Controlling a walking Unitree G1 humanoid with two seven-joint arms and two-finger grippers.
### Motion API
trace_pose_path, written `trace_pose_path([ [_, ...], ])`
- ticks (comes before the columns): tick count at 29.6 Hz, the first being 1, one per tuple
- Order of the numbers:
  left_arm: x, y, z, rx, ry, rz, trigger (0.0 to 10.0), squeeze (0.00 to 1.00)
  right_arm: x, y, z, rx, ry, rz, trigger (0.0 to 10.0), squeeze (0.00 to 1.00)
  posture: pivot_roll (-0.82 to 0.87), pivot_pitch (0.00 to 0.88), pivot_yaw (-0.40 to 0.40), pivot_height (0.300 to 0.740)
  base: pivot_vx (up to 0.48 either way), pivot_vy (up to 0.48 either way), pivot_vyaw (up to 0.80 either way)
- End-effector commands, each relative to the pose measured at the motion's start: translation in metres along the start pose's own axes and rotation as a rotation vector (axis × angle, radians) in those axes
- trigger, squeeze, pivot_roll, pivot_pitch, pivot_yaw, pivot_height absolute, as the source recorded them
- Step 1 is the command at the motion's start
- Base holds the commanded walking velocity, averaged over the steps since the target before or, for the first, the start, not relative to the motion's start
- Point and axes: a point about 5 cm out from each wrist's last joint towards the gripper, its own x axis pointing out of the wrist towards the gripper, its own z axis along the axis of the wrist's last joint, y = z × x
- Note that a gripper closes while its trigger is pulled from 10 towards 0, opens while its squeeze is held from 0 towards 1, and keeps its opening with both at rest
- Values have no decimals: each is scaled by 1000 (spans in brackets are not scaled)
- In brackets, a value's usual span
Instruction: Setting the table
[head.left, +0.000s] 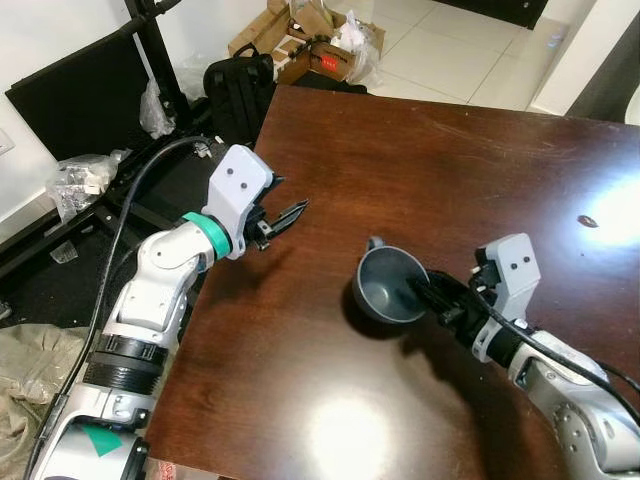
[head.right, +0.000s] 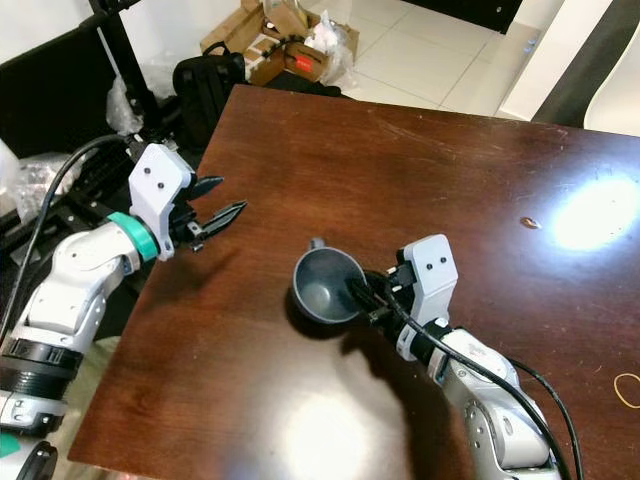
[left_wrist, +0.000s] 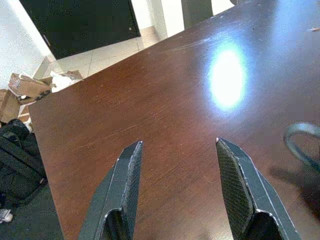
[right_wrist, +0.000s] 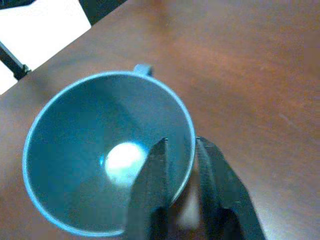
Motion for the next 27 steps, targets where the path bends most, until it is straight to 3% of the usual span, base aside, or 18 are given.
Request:
trace_pose_path([
  [1,1,-1,-3,4,12,-7,10000,0,0,-2,2,11,-20,-15,0,0,-75,38,57,740,0,0,0],
  [13,2,-2,-3,5,11,-8,10000,0,1,-1,3,15,-37,-8,0,0,-74,31,57,740,0,0,0],
  [18,5,-4,-3,4,8,-11,10000,0,-1,4,14,14,-96,25,0,0,-81,26,62,740,0,0,0],
  [19,5,-4,-3,4,7,-13,10000,0,-2,7,19,4,-113,49,3725,0,-81,27,62,740,0,0,0],
  [20,6,-5,-3,5,5,-14,10000,0,-3,8,23,-5,-119,59,10000,0,-80,28,61,740,0,0,0],
  [27,8,-3,1,-2,-7,-39,10000,0,-6,2,38,-24,-192,-32,10000,0,-80,33,59,740,0,0,0],
])
